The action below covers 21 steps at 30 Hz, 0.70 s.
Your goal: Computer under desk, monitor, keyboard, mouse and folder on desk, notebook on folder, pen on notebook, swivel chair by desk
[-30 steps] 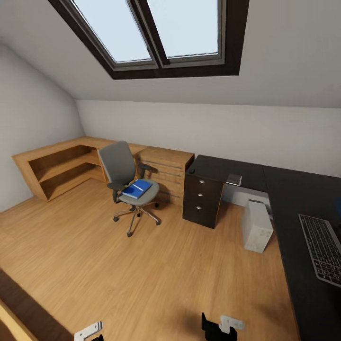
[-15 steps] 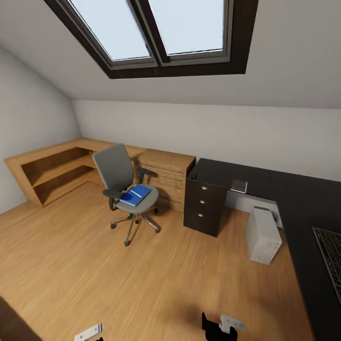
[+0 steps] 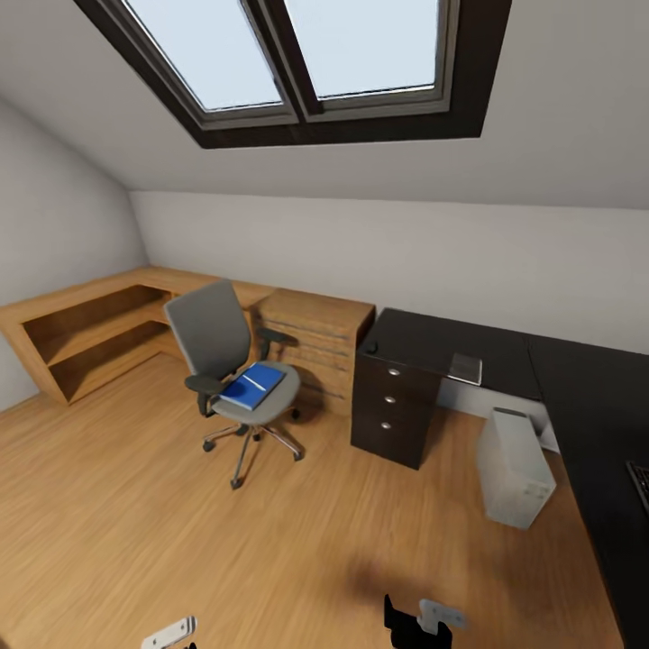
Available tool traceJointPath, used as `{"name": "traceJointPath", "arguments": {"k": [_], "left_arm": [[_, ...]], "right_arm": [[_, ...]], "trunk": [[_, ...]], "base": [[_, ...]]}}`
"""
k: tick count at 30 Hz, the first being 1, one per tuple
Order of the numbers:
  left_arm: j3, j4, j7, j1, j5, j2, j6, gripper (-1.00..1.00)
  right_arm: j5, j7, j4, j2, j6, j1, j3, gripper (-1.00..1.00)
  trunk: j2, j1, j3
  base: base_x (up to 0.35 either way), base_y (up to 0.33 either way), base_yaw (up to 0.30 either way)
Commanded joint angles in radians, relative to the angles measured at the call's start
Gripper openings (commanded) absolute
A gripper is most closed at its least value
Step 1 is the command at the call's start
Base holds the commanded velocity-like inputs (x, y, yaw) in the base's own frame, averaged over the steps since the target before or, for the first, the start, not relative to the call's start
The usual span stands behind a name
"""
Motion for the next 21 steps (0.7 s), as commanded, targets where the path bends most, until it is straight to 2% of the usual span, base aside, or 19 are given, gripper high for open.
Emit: {"name": "traceJointPath", "arguments": {"k": [1,21], "left_arm": [[0.001,-0.002,0.002,0.000,0.010,-0.001,0.004,1.00],[0.001,-0.002,0.002,0.000,0.010,-0.001,0.004,1.00]], "right_arm": [[-0.008,-0.001,0.001,0.000,-0.003,-0.001,0.008,1.00],[-0.008,-0.001,0.001,0.000,-0.003,-0.001,0.008,1.00]], "trunk": [[-0.001,0.001,-0.001],[-0.001,0.001,-0.001]], "base": [[0.332,0.000,0.000],[0.332,0.000,0.000]]}}
